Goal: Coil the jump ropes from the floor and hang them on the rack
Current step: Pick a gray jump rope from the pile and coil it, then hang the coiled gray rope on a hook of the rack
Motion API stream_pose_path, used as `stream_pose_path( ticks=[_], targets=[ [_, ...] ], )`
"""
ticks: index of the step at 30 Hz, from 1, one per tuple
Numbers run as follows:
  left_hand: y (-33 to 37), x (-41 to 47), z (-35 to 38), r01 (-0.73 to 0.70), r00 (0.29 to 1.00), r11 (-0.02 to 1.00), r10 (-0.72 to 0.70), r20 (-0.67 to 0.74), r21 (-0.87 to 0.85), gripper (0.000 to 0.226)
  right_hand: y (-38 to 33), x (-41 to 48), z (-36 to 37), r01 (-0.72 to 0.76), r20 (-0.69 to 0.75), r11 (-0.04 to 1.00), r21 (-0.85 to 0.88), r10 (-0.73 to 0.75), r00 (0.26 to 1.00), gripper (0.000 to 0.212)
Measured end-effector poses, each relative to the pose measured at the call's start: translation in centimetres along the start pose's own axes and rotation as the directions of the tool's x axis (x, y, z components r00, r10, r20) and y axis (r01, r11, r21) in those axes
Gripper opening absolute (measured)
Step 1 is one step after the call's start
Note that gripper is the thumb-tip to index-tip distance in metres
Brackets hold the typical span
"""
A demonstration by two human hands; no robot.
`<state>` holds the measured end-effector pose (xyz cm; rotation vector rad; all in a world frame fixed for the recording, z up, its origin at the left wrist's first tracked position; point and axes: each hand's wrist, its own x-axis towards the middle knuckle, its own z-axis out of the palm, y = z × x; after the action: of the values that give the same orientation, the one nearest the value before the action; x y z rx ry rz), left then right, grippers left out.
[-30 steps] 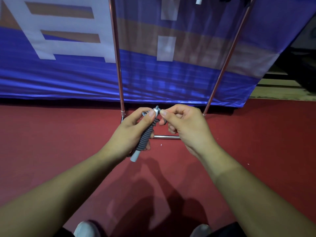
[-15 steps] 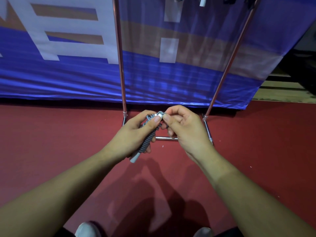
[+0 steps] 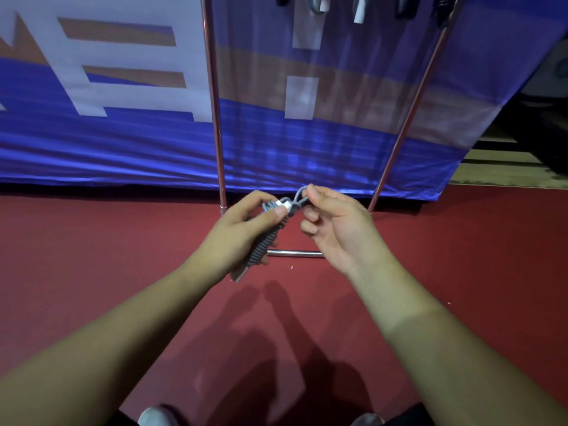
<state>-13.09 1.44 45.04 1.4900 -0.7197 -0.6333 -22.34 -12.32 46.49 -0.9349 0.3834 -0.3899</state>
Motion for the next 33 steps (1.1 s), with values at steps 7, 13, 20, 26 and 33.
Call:
stream_pose_path(
  ticks=[7,13,20,26,33],
  targets=[
    [-0.4,0.5,0.0,0.018,1.000,0.910,-0.024,-0.009,-0.414,0.029,-0.5,0.6,1.2,0.085,-0.008,0.973,0.215,-0.085,0.996,0.003],
    [0.4,1.2,0.6,0.176,0.981,0.811,-0.098,0.167,-0.558,0.038,-1.2,0.5,1.6,0.192,-0.097,0.964,0.186,-0.177,0.979,0.013],
    [4.7,3.4,-0.1,0.112,0.991,0.973,-0.095,0.090,-0.200,0.021,-3.7,1.1,2.6,0.303,-0.165,0.953,0.029,-0.294,0.941,0.011],
    [11.1,5.7,0.1,-0.002,0.999,1.000,0.002,0.043,-0.012,0.042,-12.4,1.5,5.6,0.386,-0.068,0.895,-0.222,-0.409,0.910,0.012],
    [19.2,6.8,0.6,-0.200,0.980,0.970,0.196,0.048,0.137,0.031,-21.4,0.7,8.9,0.492,-0.009,0.777,-0.394,-0.538,0.843,0.006]
  ],
)
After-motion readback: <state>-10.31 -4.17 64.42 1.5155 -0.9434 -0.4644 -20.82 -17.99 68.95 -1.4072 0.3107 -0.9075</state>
